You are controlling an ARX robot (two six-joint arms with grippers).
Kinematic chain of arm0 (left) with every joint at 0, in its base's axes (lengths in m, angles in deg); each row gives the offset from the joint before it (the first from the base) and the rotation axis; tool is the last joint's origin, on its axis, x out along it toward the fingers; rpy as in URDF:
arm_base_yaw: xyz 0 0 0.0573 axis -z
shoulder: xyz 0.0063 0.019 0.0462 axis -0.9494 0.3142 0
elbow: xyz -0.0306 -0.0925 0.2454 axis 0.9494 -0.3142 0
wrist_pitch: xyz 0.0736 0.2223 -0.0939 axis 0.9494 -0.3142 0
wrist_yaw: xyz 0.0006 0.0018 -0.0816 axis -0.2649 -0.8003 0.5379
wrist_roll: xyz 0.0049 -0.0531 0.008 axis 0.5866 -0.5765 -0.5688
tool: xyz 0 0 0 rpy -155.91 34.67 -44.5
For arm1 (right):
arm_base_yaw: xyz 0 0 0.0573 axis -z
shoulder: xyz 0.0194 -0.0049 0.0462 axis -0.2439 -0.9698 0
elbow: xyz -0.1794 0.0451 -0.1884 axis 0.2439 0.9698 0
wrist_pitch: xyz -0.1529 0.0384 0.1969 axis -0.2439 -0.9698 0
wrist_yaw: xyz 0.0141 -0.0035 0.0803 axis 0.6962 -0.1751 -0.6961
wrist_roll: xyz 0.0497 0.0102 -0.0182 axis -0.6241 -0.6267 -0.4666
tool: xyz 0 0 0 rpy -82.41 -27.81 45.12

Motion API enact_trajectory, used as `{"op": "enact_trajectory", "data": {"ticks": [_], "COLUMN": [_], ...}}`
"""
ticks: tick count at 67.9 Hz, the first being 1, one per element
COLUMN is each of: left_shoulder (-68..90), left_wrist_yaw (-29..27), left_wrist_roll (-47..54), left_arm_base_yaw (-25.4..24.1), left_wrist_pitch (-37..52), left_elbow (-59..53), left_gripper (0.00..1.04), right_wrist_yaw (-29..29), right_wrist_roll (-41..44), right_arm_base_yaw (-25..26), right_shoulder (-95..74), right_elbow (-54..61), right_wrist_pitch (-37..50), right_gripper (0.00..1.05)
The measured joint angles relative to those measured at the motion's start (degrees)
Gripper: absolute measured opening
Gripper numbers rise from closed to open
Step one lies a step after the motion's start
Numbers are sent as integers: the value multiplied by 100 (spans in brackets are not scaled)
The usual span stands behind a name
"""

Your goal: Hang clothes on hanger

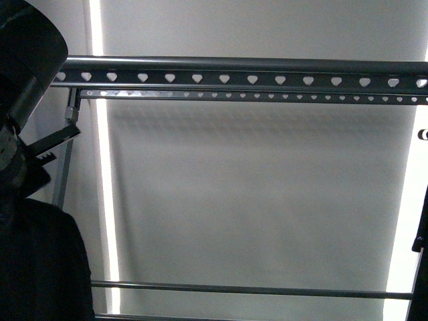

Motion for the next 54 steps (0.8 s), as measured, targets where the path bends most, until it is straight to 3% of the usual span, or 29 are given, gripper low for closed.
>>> {"op": "enact_trajectory", "data": {"ticks": [8,20,27,46,54], "left_shoulder": [26,-98,-522,-1478,-1799], "left_wrist_yaw": [634,2122,3228,5178,6728], "left_wrist_roll": [619,1858,2820,4308,5278], "left_arm_base_yaw": [-63,-48,59,133,28], "left_wrist_pitch": [581,1469,1515,981,472], "left_elbow": [0,-35,-243,-885,-848], "left_gripper": [5,5,5,5,5], "right_wrist_yaw": [0,-2,0,0,0], "right_wrist_roll": [0,0,0,0,0], "right_arm_base_yaw": [0,0,0,0,0], "right_shoulder": [0,0,0,0,0], "right_elbow": [0,0,0,0,0], "right_wrist_pitch": [0,0,0,0,0], "right_gripper": [97,97,97,97,97]}}
